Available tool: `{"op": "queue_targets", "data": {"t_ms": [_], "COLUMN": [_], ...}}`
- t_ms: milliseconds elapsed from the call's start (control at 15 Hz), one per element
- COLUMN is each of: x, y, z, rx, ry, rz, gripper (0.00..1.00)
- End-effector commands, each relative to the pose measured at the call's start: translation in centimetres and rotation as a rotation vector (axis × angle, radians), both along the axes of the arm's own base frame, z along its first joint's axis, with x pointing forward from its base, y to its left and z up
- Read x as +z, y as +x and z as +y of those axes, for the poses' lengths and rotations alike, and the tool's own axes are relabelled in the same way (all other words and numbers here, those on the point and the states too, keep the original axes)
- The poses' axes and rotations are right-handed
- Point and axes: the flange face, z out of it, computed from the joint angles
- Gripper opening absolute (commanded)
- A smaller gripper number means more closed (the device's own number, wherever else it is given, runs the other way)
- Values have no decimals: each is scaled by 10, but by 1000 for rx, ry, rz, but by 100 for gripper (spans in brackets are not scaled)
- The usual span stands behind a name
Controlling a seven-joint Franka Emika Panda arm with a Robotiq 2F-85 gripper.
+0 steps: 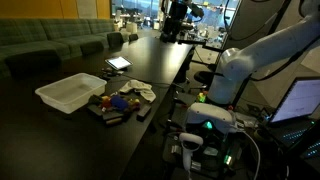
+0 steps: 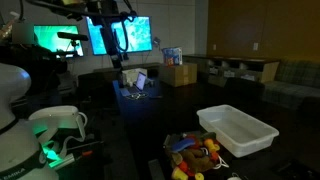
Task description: Use the white towel to move the objects on the table to the left, then put the white towel in the bowl
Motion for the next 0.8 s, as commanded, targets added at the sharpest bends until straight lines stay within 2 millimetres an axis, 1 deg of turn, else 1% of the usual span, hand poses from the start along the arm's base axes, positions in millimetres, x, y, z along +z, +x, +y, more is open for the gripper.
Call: {"op": "queue_targets", "data": {"t_ms": [0,200,267,400,600,733], "x": [4,10,8,-2,-23,-41], "y": [0,0,3,17,51,78], "z": [0,0,-1,-4,-18,-33], "rx": [0,0,2,-3,2,11], "ry": [0,-1,-6,-10,-10,-22], "rz": [-7,-20,-15,-12,-13,-25], "gripper": [100,100,100,100,100,100]}}
